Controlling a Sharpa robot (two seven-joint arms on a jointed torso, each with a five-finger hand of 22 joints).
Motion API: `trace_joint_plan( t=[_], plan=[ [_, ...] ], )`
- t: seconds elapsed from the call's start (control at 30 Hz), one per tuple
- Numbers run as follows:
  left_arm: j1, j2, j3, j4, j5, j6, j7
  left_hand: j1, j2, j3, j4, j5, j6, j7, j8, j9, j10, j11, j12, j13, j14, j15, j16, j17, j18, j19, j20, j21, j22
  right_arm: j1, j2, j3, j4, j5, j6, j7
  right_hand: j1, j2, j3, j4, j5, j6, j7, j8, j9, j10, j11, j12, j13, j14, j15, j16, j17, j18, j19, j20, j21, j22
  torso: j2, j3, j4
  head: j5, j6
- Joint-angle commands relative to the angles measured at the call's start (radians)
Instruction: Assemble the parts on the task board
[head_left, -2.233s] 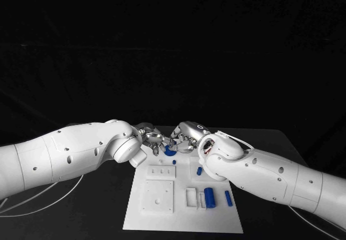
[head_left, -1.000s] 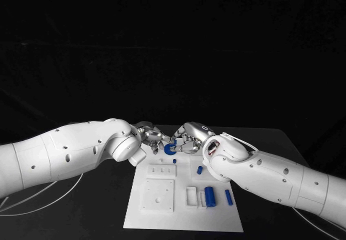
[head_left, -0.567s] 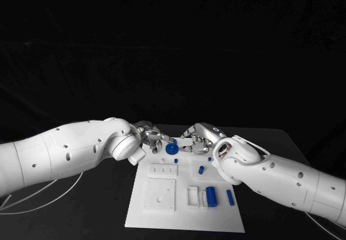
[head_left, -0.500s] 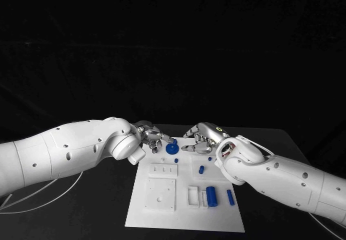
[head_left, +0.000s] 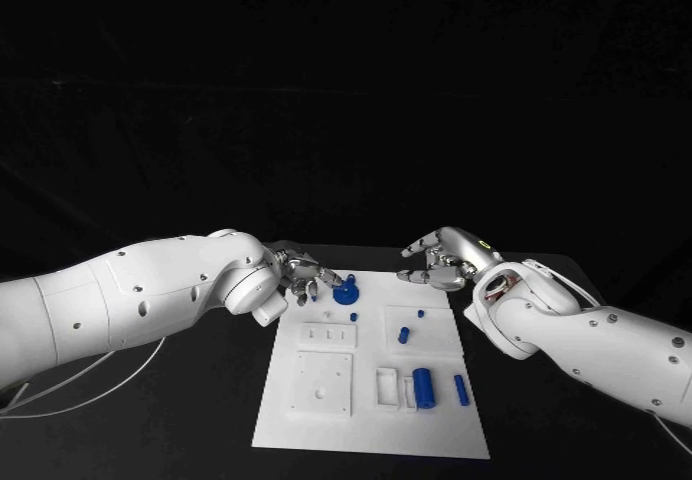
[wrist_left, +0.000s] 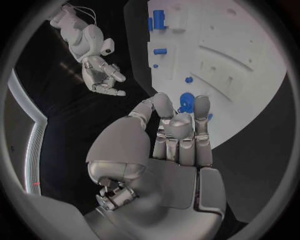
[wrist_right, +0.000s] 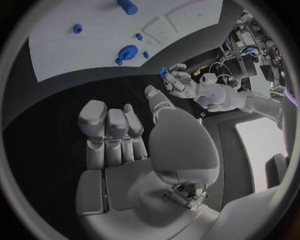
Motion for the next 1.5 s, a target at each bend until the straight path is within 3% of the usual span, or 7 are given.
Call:
trace_joint_plan(
  t=[0.03,0.43,0.7,1.17,1.33,1.37,1.5],
  plan=[
    [-0.005,0.009,0.001,-0.007,-0.057,0.038,-0.049,0.003,0.014,-0.002,-0.002,-0.005,0.221,-0.112,0.011,0.653,0.048,-0.014,0.006,0.003,0.010,-0.004,0.008,0.005,-0.006,0.001,-0.007,0.008,0.002,-0.001,-0.010,0.008,0.002,0.083,-0.011,0.034,0.009,0.005,0.002,-0.008,0.007,0.006,-0.003,-0.004,-0.001,-0.004,-0.002,-0.002,-0.001,0.000,0.006,-0.002,0.000,0.018,0.052,0.004,-0.003,0.109,-0.004,0.0043,-0.0042,0.001,-0.011],
    [-0.031,0.033,0.001,-0.008,-0.213,0.082,-0.086,0.005,0.016,0.002,-0.011,-0.001,0.224,-0.113,0.011,0.661,0.048,-0.014,0.011,0.013,0.011,-0.003,0.017,0.004,-0.003,0.001,-0.005,0.012,0.007,-0.001,-0.018,0.025,-0.017,0.132,-0.006,0.042,0.003,0.008,0.008,-0.023,0.047,0.006,-0.003,-0.005,-0.001,-0.006,-0.002,-0.002,-0.003,0.000,0.006,-0.003,0.000,0.017,0.052,0.004,-0.005,0.109,-0.014,0.0108,-0.0070,-0.004,-0.048],
    [-0.047,0.035,0.001,0.014,-0.353,0.127,-0.106,-0.007,0.026,0.009,-0.011,-0.003,0.225,-0.113,0.010,0.666,0.048,-0.014,0.008,0.018,0.011,-0.002,0.023,-0.012,-0.005,0.045,0.000,-0.051,0.025,-0.001,-0.015,0.026,-0.021,0.136,-0.004,0.043,0.000,0.009,0.011,-0.028,0.064,0.007,-0.003,-0.005,-0.001,-0.006,-0.003,-0.002,-0.003,0.000,0.006,-0.003,0.000,0.017,0.051,0.004,-0.005,0.108,-0.016,0.0106,-0.0057,-0.002,-0.069],
    [-0.089,0.041,0.001,-0.008,-0.409,0.122,-0.119,-0.023,0.029,0.023,-0.013,-0.008,0.226,-0.114,0.011,0.681,0.048,-0.013,0.016,0.021,0.011,-0.001,0.033,-0.018,-0.011,0.096,0.001,-0.196,0.220,-0.001,-0.010,0.027,-0.033,0.137,-0.001,0.041,-0.004,0.009,0.016,-0.035,0.088,0.007,-0.003,-0.005,-0.001,-0.007,-0.003,-0.002,-0.004,0.000,0.006,-0.003,0.000,0.017,0.051,0.003,-0.006,0.108,-0.016,0.0094,-0.0068,0.006,-0.081],
    [-0.102,0.044,0.001,-0.021,-0.412,0.118,-0.118,-0.023,0.029,0.023,-0.013,-0.008,0.226,-0.114,0.011,0.681,0.048,-0.013,0.016,0.021,0.011,-0.001,0.033,-0.018,-0.011,0.096,0.001,-0.196,0.220,-0.001,-0.009,0.027,-0.034,0.137,-0.001,0.040,-0.006,0.009,0.018,-0.035,0.092,0.007,-0.003,-0.005,-0.001,-0.007,-0.003,-0.002,-0.004,0.000,0.006,-0.003,0.000,0.017,0.051,0.003,-0.005,0.108,-0.014,0.0092,-0.0062,0.007,-0.081],
    [-0.103,0.045,0.001,-0.023,-0.412,0.117,-0.118,-0.023,0.029,0.022,-0.012,-0.009,0.225,-0.113,0.010,0.683,0.047,-0.014,0.015,0.021,0.010,-0.002,0.037,-0.017,-0.015,0.124,0.001,-0.290,0.331,-0.001,-0.009,0.027,-0.034,0.137,-0.001,0.040,-0.006,0.009,0.018,-0.036,0.092,0.007,-0.003,-0.004,-0.001,-0.007,-0.003,-0.002,-0.004,0.000,0.006,-0.003,0.000,0.017,0.051,0.003,-0.005,0.108,-0.014,0.0091,-0.0064,0.007,-0.081],
    [-0.110,0.049,0.001,-0.033,-0.414,0.114,-0.118,-0.023,0.029,0.022,-0.012,-0.009,0.225,-0.113,0.010,0.683,0.047,-0.014,0.015,0.021,0.010,-0.002,0.037,-0.017,-0.015,0.124,0.001,-0.290,0.331,-0.001,-0.008,0.027,-0.033,0.137,-0.002,0.040,-0.006,0.009,0.019,-0.037,0.095,0.008,-0.003,-0.004,-0.001,-0.007,-0.003,-0.002,-0.004,0.000,0.006,-0.003,0.000,0.018,0.051,0.003,-0.007,0.108,-0.014,0.0089,-0.0077,0.008,-0.081]
  ],
)
